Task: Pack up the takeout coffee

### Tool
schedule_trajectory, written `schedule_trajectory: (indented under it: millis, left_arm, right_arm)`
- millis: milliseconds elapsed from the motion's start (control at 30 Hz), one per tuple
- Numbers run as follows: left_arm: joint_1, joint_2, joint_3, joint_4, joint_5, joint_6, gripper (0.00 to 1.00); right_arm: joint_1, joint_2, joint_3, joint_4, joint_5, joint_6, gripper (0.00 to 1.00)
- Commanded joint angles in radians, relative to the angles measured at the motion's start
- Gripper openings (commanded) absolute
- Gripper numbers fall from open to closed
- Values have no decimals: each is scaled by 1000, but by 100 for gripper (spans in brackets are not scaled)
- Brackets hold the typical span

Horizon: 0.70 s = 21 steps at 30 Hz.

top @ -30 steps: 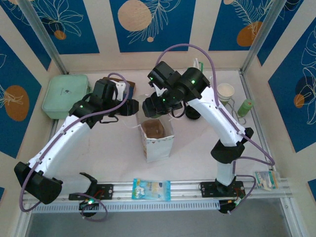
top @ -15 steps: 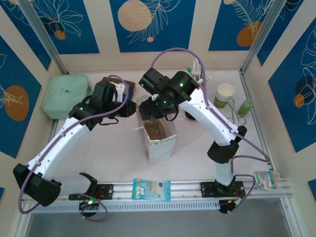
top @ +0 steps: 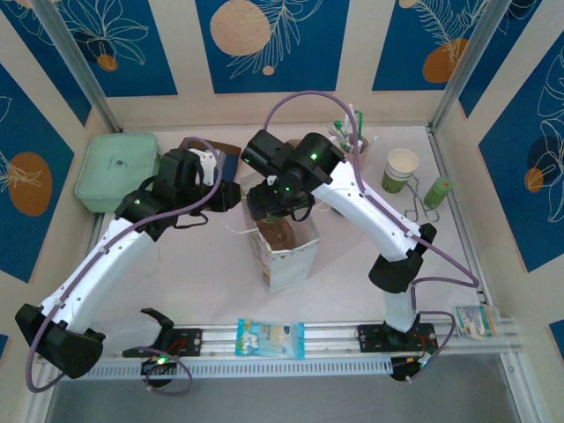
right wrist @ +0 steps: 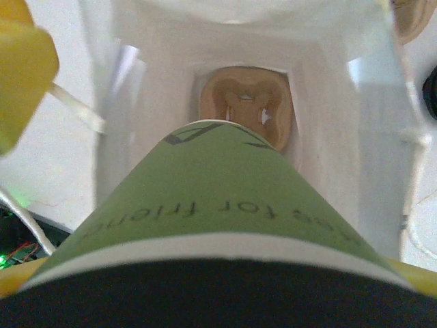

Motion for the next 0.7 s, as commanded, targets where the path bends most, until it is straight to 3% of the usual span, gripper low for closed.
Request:
schedule_trajectory:
  millis: [0, 200, 433, 667]
  left_arm:
    - [-9, -27, 5, 6, -1, 2, 53]
    - [-10, 18, 58, -4, -2, 17, 55]
    - [-16, 93, 64, -19, -32, 34, 49]
    - [-20, 113, 57, -19, -54, 32, 30]
  right_arm:
    - [6, -16, -3, -108, 22, 21, 32]
    - [6, -30, -14, -110, 17, 23, 32]
    - [16, -38, -66, -80, 0, 29, 31]
    - [22, -41, -89, -80, 0, 34, 28]
